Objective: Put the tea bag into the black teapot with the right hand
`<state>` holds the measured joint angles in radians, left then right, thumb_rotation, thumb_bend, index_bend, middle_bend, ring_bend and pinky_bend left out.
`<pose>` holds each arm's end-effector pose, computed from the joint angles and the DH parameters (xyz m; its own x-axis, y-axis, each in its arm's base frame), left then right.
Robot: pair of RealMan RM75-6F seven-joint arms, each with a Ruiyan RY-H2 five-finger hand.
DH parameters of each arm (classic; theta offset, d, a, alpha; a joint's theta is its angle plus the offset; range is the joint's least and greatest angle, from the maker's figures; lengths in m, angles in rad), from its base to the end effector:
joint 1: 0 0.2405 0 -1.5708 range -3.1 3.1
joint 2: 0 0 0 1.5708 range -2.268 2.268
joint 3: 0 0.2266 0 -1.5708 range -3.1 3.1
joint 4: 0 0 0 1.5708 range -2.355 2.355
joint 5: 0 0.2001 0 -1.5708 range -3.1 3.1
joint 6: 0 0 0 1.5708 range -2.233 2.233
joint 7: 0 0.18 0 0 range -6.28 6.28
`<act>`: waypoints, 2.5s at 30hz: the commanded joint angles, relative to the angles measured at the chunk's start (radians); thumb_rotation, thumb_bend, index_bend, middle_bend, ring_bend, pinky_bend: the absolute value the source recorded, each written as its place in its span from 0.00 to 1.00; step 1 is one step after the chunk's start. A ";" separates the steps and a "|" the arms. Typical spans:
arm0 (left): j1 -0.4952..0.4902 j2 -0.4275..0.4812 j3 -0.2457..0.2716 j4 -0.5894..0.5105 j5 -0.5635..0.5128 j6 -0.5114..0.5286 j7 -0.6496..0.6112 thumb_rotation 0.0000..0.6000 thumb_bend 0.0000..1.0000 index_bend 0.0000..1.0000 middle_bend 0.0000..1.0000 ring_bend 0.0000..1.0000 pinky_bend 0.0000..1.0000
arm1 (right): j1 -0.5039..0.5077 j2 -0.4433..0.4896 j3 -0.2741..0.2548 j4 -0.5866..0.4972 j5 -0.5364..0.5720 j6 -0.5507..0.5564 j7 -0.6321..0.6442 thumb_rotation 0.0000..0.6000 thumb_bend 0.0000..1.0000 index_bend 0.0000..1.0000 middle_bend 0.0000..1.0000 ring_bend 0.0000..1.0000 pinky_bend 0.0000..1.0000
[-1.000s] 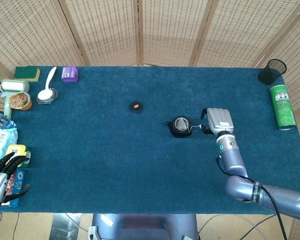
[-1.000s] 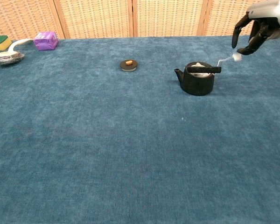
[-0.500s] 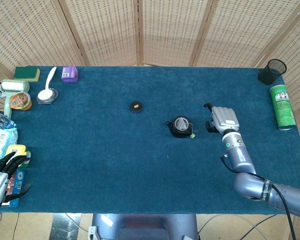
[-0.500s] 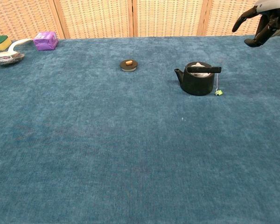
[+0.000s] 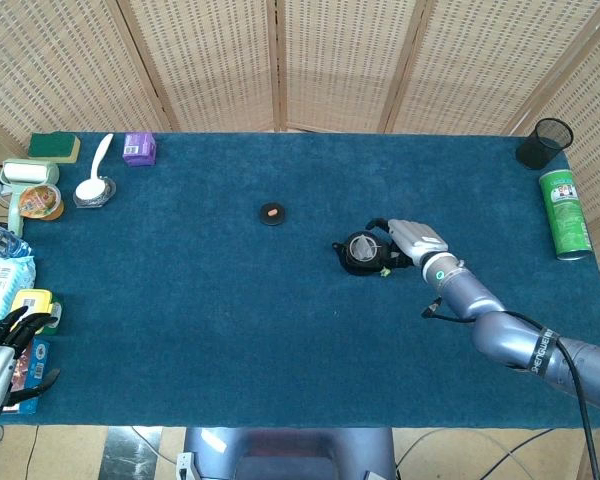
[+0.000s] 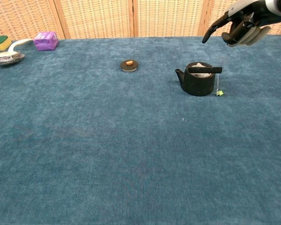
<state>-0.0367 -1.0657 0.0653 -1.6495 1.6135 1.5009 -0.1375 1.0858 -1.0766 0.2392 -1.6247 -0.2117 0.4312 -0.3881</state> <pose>-0.2785 0.1756 0.1435 0.2882 0.1279 0.9490 0.9575 -0.0538 -0.2835 -0.1026 -0.4142 0.0629 0.1874 -0.6076 0.7718 -0.9796 -0.0579 0.1923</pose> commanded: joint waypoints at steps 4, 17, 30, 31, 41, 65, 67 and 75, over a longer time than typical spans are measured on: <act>0.003 -0.003 0.001 0.000 -0.010 -0.006 0.005 1.00 0.29 0.21 0.19 0.08 0.13 | 0.123 -0.020 -0.100 0.072 0.034 -0.098 0.056 1.00 0.89 0.15 1.00 1.00 1.00; 0.004 -0.007 -0.001 -0.001 -0.023 -0.016 0.015 1.00 0.29 0.21 0.19 0.08 0.13 | 0.359 -0.088 -0.379 0.193 0.068 -0.224 0.173 1.00 0.90 0.16 1.00 1.00 1.00; 0.002 -0.013 -0.004 0.003 -0.031 -0.025 0.014 1.00 0.29 0.21 0.19 0.08 0.13 | 0.523 -0.156 -0.594 0.265 0.033 -0.289 0.354 1.00 0.90 0.17 1.00 1.00 1.00; 0.001 -0.014 -0.005 0.003 -0.030 -0.026 0.014 1.00 0.29 0.21 0.19 0.08 0.13 | 0.529 -0.159 -0.602 0.268 0.027 -0.290 0.366 1.00 0.90 0.17 1.00 1.00 1.00; 0.001 -0.017 -0.006 0.005 -0.031 -0.027 0.013 1.00 0.29 0.21 0.19 0.08 0.13 | 0.567 -0.194 -0.660 0.294 -0.021 -0.277 0.462 1.00 0.89 0.17 1.00 1.00 1.00; 0.005 -0.014 -0.006 0.016 -0.035 -0.024 0.002 1.00 0.29 0.21 0.19 0.08 0.13 | 0.636 -0.235 -0.732 0.286 -0.127 -0.265 0.593 1.00 0.86 0.18 1.00 1.00 1.00; 0.004 -0.015 -0.007 0.016 -0.035 -0.024 0.002 1.00 0.29 0.21 0.19 0.08 0.13 | 0.641 -0.241 -0.750 0.291 -0.122 -0.262 0.602 1.00 0.86 0.19 1.00 1.00 1.00; -0.001 -0.018 -0.009 0.014 -0.031 -0.030 0.006 1.00 0.29 0.21 0.19 0.08 0.13 | 0.659 -0.259 -0.816 0.300 -0.111 -0.265 0.637 1.00 0.86 0.19 1.00 1.00 1.00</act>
<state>-0.0379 -1.0836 0.0564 -1.6356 1.5823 1.4710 -0.1314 1.7406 -1.3328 -0.5696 -1.3251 -0.3241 0.1684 0.2430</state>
